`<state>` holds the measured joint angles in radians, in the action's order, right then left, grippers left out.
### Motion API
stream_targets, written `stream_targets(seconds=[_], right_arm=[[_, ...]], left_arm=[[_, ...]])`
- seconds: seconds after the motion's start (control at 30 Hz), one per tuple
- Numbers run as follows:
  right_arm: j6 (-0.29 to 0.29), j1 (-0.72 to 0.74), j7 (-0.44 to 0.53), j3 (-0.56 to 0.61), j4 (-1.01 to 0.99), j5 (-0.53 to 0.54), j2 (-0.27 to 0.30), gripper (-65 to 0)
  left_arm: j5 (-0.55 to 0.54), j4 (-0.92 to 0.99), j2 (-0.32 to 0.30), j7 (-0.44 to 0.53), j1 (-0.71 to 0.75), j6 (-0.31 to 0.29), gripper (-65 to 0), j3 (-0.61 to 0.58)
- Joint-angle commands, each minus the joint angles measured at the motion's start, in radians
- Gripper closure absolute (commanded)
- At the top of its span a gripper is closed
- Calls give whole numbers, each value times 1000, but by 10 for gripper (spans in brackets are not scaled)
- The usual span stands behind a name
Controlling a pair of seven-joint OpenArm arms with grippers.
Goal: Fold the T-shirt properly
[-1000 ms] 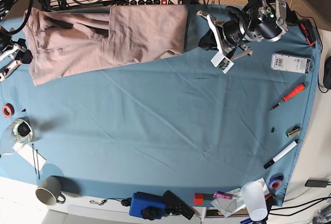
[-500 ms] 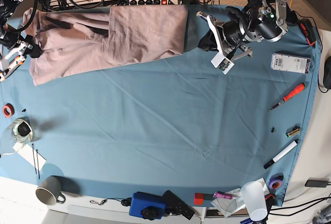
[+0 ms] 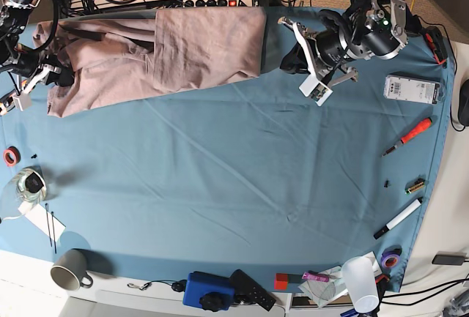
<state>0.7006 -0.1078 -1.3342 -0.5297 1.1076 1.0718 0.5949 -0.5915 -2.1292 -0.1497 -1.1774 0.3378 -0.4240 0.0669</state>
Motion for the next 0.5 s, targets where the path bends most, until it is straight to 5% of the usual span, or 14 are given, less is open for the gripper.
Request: stream_targets(seconds=[0.0,0.3,0.47], right_arm=[[-2,6,-19,11,-2,-54,3,0],[-10,204,222,-36,-2,-375,48,0],[-33,294,247,-107,-2,-489,69,0]], left_arm=[[-15,-20,0,18,-3,-4,0,2],[-15,-20,0,18,-2,-4,0,2],[-15,-20,0,17,-2,-3,0,2]])
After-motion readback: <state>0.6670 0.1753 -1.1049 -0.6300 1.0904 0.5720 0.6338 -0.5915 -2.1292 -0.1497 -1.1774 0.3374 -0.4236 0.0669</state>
